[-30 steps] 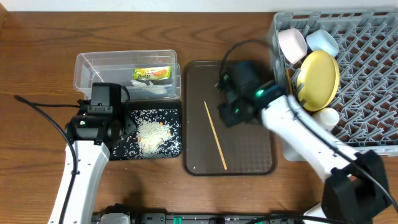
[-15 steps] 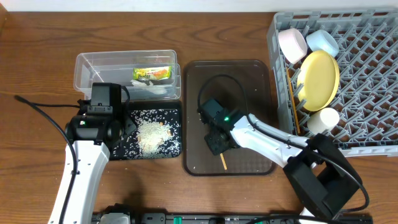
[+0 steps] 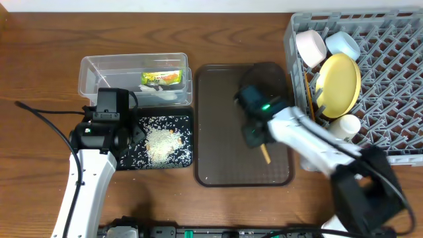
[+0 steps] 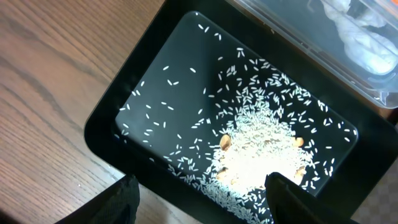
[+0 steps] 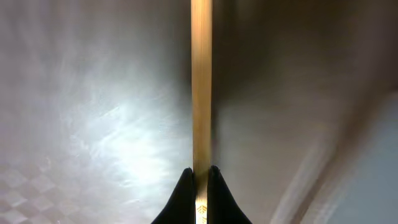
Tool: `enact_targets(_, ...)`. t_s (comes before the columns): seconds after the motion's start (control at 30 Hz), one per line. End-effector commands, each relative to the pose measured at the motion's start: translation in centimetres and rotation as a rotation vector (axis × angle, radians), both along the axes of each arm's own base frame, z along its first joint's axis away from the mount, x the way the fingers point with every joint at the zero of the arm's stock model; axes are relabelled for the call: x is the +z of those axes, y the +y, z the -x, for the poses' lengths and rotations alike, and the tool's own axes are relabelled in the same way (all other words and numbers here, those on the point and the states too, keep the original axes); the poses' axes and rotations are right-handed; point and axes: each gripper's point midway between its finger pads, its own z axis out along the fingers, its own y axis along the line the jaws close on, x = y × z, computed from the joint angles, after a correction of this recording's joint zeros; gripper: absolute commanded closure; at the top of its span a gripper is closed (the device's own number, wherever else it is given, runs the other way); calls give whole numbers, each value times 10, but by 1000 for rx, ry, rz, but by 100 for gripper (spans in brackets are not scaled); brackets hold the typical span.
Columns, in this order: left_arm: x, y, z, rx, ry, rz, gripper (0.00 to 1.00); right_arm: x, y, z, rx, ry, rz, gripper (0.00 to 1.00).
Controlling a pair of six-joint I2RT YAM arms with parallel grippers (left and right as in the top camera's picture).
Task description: Sort waste into correct bins and load items into the dishwasher rack
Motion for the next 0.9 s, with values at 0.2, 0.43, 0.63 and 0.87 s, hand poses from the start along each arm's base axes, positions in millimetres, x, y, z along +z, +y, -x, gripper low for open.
enact_targets(0.2, 0, 2, 2, 13, 0, 1, 32, 97, -94, -72, -139, -270, -26, 99)
enact_targets(0.43, 0, 1, 2, 13, 0, 2, 32, 82, -137, -77, -185, -218, -6, 99)
enact_targets(0.63, 0, 1, 1, 12, -2, 2, 32, 72, -142, -78, -197, -195, 4, 64)
enact_targets(0.87, 21, -12, -20, -238, -60, -52, 20, 92, -125, -92, -245, -279, -137, 60)
